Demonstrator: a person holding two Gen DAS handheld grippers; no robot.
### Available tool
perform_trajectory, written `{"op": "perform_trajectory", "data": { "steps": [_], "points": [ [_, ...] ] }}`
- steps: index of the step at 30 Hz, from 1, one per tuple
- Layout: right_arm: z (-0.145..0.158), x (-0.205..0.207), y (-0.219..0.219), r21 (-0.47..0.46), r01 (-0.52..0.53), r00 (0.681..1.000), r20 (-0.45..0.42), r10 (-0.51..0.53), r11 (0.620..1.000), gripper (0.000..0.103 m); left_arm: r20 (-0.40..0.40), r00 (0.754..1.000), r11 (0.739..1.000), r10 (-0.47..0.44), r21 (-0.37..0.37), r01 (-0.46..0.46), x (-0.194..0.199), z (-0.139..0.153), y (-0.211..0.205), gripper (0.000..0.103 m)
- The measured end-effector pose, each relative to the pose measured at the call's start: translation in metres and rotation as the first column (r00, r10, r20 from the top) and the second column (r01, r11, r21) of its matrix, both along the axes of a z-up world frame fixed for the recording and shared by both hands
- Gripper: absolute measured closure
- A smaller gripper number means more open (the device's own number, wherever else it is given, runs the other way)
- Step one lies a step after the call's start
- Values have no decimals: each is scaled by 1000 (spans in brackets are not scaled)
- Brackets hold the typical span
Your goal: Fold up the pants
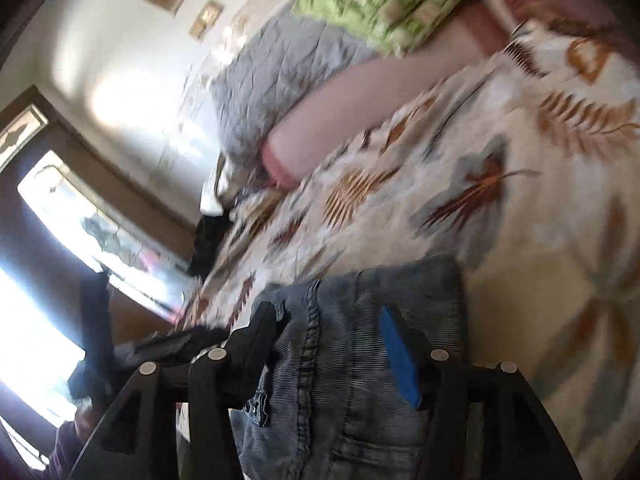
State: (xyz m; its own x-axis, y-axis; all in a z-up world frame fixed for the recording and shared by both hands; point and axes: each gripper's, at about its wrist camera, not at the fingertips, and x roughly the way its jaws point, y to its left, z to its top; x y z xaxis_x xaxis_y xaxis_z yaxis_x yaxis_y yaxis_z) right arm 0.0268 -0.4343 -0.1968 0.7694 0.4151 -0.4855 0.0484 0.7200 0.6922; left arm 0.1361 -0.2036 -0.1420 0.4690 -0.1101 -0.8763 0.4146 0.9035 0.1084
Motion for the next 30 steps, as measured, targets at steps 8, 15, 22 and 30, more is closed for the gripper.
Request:
{"op": "perform_trajectory", "data": {
  "steps": [8,15,22,30],
  "points": [
    [-52,45,-2,-39,-13,978,-207,5,999,45,-108,993,993,41,110,-29,36,-58,-26,45],
    [-47,24,-19,34,-11,988,-156,16,999,45,-63,996,989,62,140,-52,29,-54,-19,32],
    [-7,-29,-8,-18,-88,996,-28,88,996,45,2,1000,999,-27,-25,27,-45,-10,14,33],
    [-31,-58,40,-102,-158,976,-165,140,982,45,-109,992,998,-60,27,63,-88,-50,34,32]
  ]
}}
